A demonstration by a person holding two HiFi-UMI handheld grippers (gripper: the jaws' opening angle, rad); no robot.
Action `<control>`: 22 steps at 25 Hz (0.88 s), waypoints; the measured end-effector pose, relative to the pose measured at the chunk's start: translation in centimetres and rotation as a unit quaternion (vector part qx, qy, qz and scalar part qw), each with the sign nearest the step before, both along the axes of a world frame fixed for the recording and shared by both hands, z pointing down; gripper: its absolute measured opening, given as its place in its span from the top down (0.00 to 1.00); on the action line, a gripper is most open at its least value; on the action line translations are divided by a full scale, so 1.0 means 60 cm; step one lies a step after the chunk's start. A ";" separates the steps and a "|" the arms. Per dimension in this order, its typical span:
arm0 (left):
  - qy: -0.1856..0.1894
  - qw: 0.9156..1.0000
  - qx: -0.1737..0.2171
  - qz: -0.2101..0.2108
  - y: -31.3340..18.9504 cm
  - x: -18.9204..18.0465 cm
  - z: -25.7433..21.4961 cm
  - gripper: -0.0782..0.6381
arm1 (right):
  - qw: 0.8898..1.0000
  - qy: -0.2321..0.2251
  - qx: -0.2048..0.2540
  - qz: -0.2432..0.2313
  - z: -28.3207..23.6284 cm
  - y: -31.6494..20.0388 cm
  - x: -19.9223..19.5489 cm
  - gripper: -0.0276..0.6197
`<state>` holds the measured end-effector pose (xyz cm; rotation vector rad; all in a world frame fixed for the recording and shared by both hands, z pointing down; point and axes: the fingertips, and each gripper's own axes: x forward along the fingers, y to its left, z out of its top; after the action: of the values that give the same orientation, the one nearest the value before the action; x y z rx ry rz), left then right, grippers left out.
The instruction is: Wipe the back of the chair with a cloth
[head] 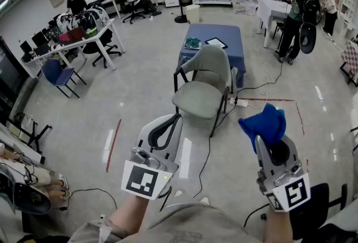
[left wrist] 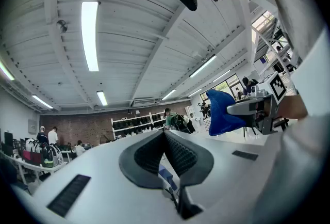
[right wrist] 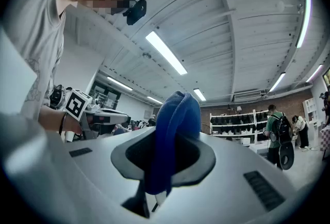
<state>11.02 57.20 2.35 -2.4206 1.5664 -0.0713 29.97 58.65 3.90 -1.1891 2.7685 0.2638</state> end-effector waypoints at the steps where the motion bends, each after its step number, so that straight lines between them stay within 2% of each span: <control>1: 0.000 1.000 -0.001 0.000 -0.002 -0.001 -0.001 0.87 | 1.000 -0.003 0.001 0.001 -0.003 -0.003 -0.001 0.82; 11: -0.002 1.000 -0.007 -0.005 -0.021 0.013 0.005 0.87 | 1.000 -0.003 0.004 -0.009 0.001 -0.016 0.002 0.82; 16: -0.024 0.999 -0.026 -0.027 -0.033 0.015 0.027 0.87 | 1.000 -0.003 0.000 -0.008 0.012 -0.022 0.015 0.82; 22: -0.005 0.999 -0.010 -0.044 -0.048 0.001 0.012 0.87 | 1.000 -0.005 0.006 -0.011 0.017 -0.048 0.016 0.82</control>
<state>11.07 54.35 3.08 -2.3619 1.6748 -0.1170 30.95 55.79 4.89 -1.1537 2.7659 0.2705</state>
